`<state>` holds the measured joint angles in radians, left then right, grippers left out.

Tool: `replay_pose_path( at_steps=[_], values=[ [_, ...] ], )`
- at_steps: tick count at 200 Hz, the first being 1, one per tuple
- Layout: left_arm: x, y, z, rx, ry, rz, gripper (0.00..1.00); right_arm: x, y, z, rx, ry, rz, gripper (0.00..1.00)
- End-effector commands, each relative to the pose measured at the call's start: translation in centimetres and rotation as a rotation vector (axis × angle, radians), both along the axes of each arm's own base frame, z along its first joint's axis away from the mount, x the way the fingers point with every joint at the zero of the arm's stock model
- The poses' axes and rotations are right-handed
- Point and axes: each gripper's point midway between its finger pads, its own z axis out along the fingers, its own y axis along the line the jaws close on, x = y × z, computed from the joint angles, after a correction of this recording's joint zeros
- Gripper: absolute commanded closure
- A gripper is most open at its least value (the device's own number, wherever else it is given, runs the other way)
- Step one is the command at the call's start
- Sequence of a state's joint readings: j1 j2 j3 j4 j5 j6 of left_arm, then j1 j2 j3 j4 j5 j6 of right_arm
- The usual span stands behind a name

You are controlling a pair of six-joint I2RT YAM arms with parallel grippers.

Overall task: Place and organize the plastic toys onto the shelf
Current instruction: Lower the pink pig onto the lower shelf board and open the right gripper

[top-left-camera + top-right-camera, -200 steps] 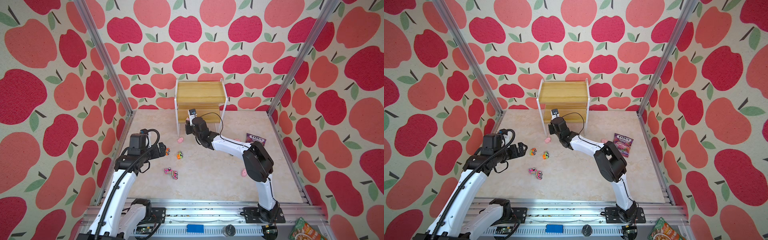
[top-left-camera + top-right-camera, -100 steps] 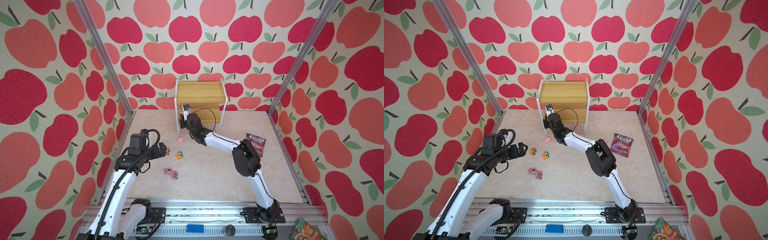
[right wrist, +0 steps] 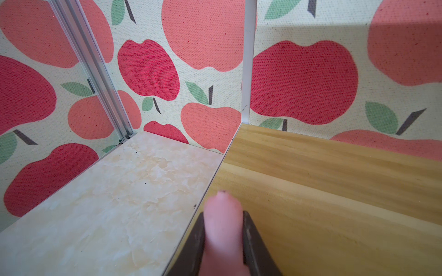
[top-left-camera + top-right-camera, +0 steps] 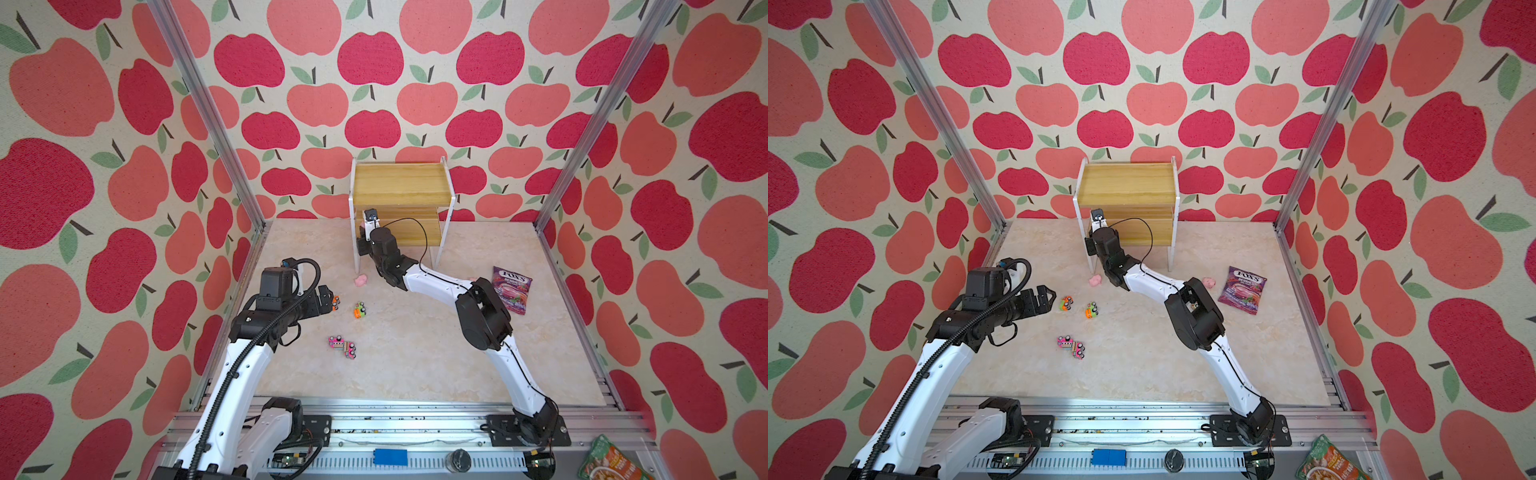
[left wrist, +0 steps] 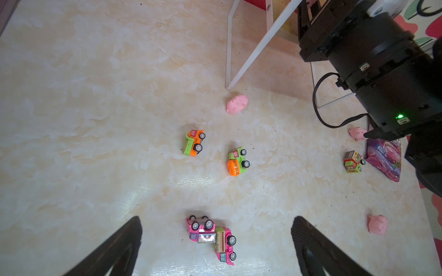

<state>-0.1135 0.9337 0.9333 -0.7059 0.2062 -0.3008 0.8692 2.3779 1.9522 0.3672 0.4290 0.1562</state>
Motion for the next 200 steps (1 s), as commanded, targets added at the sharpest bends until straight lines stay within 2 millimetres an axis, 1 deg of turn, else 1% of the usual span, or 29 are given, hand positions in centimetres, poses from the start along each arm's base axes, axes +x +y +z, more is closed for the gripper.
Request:
replay_pose_path(
  at_steps=[1, 55, 95, 118, 142, 176, 191, 193, 200],
  values=[
    [-0.1, 0.2, 0.2, 0.004, -0.006, 0.014, 0.00, 1.0, -0.3, 0.3, -0.007, -0.016, -0.036, 0.73],
    [-0.1, 0.3, 0.2, 0.003, -0.006, 0.017, 0.00, 1.1, -0.3, -1.2, -0.027, 0.017, -0.037, 0.67],
    [-0.1, 0.2, 0.3, 0.000, -0.009, 0.015, 0.00, 1.0, -0.2, -1.2, -0.033, 0.019, -0.035, 0.63],
    [-0.1, 0.3, 0.4, 0.000, -0.011, 0.015, 0.00, 0.8, -0.4, 0.0, -0.027, 0.003, -0.034, 0.57],
    [-0.1, 0.4, 0.4, 0.003, -0.013, 0.018, 0.00, 0.4, -0.7, 1.6, -0.018, -0.026, -0.031, 0.49],
    [0.0, 0.6, 0.5, -0.002, -0.017, 0.028, 0.00, -0.9, -1.9, 3.5, -0.002, -0.067, -0.032, 0.40],
    [0.1, 0.9, 0.7, -0.006, -0.022, 0.037, 0.00, -1.7, -2.5, 4.2, -0.002, -0.083, -0.028, 0.36],
    [0.1, 0.9, 0.7, -0.007, -0.024, 0.039, 0.00, -1.9, -2.6, 4.5, 0.002, -0.089, -0.028, 0.35],
    [0.0, 1.1, 0.7, -0.007, -0.026, 0.045, 0.00, -2.3, -3.0, 4.6, 0.001, -0.091, -0.026, 0.33]
  ],
)
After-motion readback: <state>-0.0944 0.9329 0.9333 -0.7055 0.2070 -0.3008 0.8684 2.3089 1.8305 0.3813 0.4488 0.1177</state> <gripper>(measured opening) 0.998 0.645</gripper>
